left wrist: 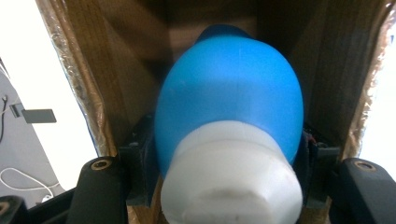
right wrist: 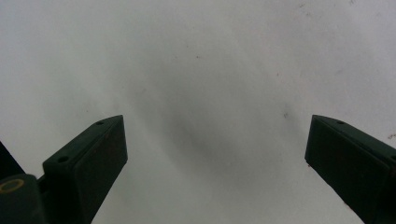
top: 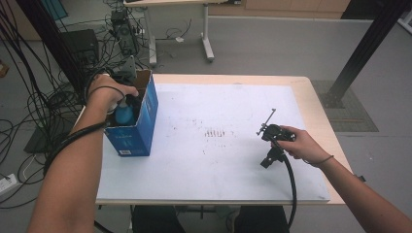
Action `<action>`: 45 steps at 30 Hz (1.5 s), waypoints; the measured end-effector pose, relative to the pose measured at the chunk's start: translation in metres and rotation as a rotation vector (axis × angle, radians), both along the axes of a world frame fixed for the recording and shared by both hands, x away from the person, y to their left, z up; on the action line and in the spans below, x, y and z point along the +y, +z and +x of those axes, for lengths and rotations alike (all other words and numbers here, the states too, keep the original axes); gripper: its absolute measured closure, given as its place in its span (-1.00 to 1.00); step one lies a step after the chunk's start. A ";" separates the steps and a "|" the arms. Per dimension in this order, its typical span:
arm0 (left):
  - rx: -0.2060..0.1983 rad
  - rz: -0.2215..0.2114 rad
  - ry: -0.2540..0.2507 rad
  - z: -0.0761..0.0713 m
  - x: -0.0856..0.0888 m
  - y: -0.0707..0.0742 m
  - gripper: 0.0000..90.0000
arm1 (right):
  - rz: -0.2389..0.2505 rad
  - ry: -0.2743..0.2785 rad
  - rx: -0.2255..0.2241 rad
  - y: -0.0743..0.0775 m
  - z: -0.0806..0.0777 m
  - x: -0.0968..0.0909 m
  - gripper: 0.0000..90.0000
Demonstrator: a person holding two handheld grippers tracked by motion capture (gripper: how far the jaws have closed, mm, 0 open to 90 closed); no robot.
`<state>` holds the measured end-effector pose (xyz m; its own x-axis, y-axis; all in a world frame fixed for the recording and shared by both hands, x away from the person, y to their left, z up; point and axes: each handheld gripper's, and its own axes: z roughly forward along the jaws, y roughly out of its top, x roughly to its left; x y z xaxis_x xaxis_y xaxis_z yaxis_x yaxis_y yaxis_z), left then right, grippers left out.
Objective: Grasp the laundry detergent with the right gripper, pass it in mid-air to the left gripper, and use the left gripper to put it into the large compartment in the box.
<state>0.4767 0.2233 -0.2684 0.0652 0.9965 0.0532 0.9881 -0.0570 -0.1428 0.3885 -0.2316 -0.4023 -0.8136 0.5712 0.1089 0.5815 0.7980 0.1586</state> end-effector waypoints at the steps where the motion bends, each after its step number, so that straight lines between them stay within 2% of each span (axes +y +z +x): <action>1: 0.002 0.000 -0.001 0.000 0.000 0.000 -0.17 | -0.001 0.000 0.004 0.000 0.000 0.000 -0.87; 45: -0.006 -0.001 0.010 -0.001 0.000 0.000 -0.17 | 0.004 0.002 -0.001 0.000 0.000 0.001 -0.87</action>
